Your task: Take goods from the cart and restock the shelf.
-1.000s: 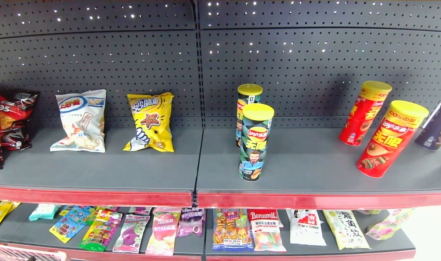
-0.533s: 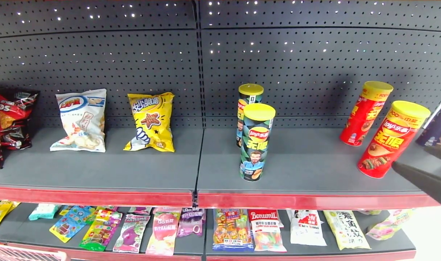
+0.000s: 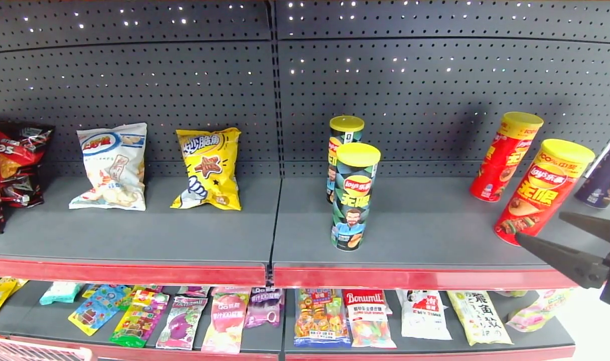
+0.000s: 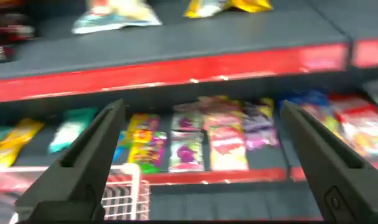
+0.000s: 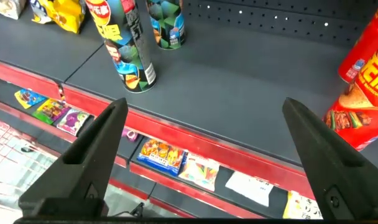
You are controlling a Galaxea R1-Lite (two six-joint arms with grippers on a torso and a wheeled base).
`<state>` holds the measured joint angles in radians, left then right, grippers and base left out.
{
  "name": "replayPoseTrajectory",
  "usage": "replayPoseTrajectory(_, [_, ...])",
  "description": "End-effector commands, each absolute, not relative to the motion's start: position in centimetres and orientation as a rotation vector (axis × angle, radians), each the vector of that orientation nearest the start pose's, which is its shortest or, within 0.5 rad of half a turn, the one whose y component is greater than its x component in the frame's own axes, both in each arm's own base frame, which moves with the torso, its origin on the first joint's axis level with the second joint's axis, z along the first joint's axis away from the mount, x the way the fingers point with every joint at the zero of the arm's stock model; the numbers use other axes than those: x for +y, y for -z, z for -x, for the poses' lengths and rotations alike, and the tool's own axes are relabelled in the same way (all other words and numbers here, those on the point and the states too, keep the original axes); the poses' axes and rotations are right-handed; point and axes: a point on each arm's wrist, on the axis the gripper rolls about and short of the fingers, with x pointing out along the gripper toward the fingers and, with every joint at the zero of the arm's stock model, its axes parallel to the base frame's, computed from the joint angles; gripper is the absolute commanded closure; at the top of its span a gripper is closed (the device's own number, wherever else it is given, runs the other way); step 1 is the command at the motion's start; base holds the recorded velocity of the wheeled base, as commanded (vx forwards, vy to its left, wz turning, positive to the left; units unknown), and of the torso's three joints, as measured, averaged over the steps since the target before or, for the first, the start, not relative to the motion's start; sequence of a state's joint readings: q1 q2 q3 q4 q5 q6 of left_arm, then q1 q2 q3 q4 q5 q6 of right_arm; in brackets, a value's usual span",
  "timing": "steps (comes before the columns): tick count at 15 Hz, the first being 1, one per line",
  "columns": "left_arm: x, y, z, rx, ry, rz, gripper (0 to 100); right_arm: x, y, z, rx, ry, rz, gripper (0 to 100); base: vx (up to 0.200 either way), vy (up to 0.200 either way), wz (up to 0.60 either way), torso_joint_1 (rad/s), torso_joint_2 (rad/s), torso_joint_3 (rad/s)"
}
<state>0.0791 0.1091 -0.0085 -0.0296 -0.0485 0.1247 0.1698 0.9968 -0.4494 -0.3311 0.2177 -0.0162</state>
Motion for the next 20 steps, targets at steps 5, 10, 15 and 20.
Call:
replayPoseTrajectory(5, [0.03, -7.78, 1.68, 0.084, 0.057, -0.009, 0, 2.50, -19.74, -12.03, 0.232, -0.384, 0.009, 0, 0.000, 0.000, 0.00, 0.000, 0.00, 0.000])
replayPoseTrajectory(10, [0.20, -7.78, 1.51, 0.098, 0.055, -0.001, 0, 2.52, -20.02, -12.01, 0.218, -0.386, 0.014, 0, 0.000, 0.000, 0.00, 0.000, 0.00, 0.000])
replayPoseTrajectory(15, [0.12, -7.75, 1.62, 0.087, -0.005, -0.001, 0, 2.45, -20.14, -11.84, 0.208, -0.382, 0.011, 0, 0.000, 0.000, 0.00, 0.000, 0.00, 0.000])
replayPoseTrajectory(20, [0.13, -7.59, 2.30, -0.003, -0.058, 0.035, 0, 2.40, -20.16, -11.54, 0.200, -0.383, 0.014, 0, 0.000, 0.000, 0.00, 0.000, 0.00, 0.000])
